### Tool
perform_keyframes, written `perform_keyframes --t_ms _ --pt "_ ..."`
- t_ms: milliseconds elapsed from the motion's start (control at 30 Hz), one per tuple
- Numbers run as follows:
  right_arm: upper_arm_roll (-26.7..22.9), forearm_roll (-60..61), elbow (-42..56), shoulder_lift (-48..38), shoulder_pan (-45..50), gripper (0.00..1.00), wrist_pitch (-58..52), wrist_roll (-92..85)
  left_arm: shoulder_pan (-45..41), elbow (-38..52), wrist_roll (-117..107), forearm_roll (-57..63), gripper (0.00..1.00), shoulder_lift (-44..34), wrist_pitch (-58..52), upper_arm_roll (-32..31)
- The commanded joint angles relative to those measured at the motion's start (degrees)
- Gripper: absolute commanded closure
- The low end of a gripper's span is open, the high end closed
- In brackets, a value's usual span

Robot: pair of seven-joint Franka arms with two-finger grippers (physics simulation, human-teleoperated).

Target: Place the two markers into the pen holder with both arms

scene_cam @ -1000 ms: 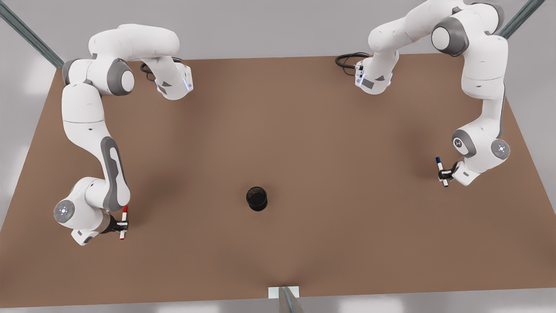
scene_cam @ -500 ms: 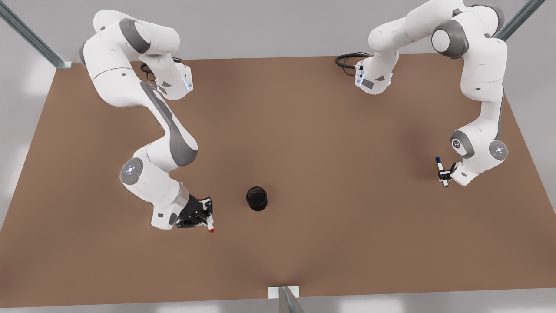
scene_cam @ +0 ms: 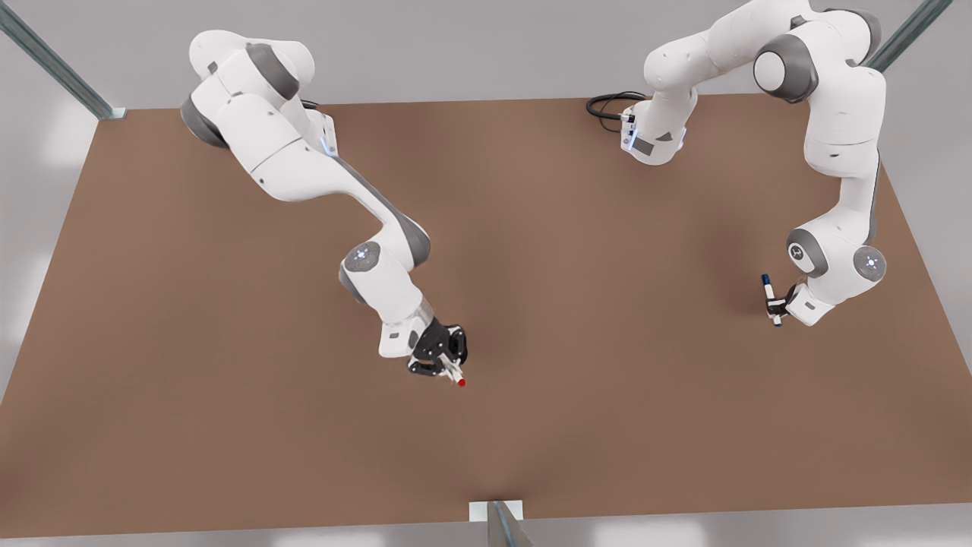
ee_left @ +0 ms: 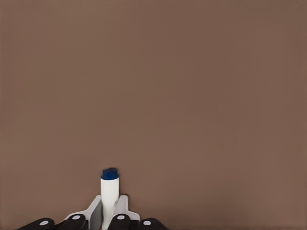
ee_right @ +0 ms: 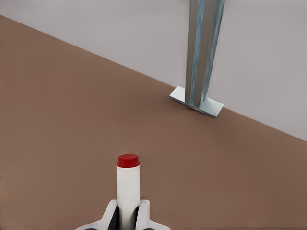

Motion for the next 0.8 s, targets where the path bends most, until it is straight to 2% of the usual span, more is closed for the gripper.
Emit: perform_keyframes --t_ms 0,100,300,400,567,767 --pt "-0.17 -1.2 -4.82 -0.7 -0.47 0.79 21.73 20.42 -0.02 0.02 -0.17 -0.06 0.69 -0.05 -0.01 0.0" --pt "-0.17 -1.2 -11.5 -3.6 -1.53 0.79 29.56 20.34 -0.02 0.02 -0.17 -0.06 0.71 -0.05 -0.01 0.0" --pt "-0.17 -1.29 -12.56 -2.02 -1.18 0.79 34.92 20.07 0.07 0.11 -0.44 -0.06 0.77 -0.92 -0.1 0.0" --pt "-0.61 -3.48 -12.65 -1.32 -1.27 0.79 35.01 20.07 0.07 0.11 0.0 -0.06 0.77 -2.68 -0.28 -0.09" --pt "-0.7 -10.25 -18.71 -0.88 -4.43 0.79 35.01 20.16 -0.02 0.99 2.99 -0.06 0.78 -5.76 -0.36 -1.49" --pt "-0.7 -11.74 -17.39 2.81 -3.64 0.79 35.01 20.16 0.42 1.78 10.81 -0.33 0.79 -9.18 -2.21 -2.38"
